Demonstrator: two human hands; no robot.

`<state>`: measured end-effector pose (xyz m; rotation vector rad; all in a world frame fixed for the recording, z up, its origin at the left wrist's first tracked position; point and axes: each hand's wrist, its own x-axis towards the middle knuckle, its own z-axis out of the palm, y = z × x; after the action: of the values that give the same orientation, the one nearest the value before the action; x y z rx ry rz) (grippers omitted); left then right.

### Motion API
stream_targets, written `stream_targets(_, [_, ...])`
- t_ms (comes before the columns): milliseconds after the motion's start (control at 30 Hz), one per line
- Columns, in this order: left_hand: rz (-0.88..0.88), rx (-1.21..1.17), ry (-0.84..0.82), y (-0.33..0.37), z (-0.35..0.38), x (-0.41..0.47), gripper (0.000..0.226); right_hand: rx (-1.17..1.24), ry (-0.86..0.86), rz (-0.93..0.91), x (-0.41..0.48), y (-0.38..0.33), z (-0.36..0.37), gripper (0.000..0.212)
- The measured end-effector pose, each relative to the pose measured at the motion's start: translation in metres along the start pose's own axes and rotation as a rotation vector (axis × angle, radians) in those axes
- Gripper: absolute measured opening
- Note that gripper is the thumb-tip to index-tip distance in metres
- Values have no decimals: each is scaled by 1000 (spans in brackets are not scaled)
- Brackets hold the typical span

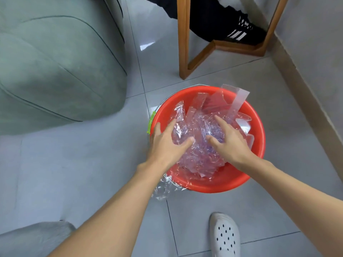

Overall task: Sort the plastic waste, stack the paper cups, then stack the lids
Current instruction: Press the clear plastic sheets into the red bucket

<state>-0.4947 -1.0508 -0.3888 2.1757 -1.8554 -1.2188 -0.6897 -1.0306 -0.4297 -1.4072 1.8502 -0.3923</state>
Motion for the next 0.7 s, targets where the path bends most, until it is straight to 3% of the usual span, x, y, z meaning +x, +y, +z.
stream_targets(133, [23,443,13,3,29,11,97,-24,18,1,4,17,0,71])
stream_targets(200, [100,519,69,3,43,15,96,-1,15,-3,5,26,1,72])
stream_targets(467, [85,160,-192,-3,106,50,97,54,-24,-40,3,47,12,75])
stream_targets(700, [140,271,-124,6,66,13,86,124,5,-14,-31,19,-11,72])
